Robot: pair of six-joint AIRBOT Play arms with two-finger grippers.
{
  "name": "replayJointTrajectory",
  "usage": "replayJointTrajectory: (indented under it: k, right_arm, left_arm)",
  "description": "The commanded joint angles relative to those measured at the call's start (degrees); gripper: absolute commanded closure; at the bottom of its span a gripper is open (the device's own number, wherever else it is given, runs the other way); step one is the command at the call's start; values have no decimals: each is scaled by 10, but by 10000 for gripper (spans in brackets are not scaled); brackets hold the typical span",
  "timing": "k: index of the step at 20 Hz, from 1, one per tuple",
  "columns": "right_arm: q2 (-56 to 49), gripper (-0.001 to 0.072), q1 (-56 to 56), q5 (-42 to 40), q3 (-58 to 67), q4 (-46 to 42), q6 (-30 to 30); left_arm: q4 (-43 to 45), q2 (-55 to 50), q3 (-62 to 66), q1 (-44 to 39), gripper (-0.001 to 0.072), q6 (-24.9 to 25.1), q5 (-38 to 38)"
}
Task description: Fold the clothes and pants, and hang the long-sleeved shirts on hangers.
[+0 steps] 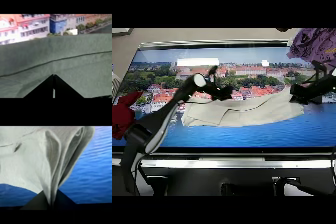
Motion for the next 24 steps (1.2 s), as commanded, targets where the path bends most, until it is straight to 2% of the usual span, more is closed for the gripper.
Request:
replayJointTrajectory:
  k: [1, 4, 6, 10, 16, 20, 22, 24]
  right_arm:
    - [35, 679, 0, 27, 6, -25, 15]
    - [36, 679, 0, 49, 41, -42, 26]
    - [36, 679, 0, 46, 67, -51, 29]
    - [36, 679, 0, 64, 104, -47, 38]
    - [36, 679, 0, 76, 105, -47, 35]
    - [33, 678, 2, 50, 104, -6, 39]
    - [26, 678, 5, 39, 104, 64, 64]
    - [21, 679, 37, 13, 104, 80, 91]
  left_arm:
    - [-97, -43, 0, -77, 687, -15, 102]
    - [-154, -72, 0, -113, 687, -15, 121]
    - [-166, -84, 0, -131, 687, -16, 129]
    - [-177, -102, 3, -154, 687, -55, 188]
    - [-218, -118, 14, -165, 688, -55, 219]
    - [-188, -81, 14, -103, 688, -33, 121]
    - [-108, -39, 14, -53, 688, -33, 52]
    - [-11, 18, 14, 7, 688, -34, -31]
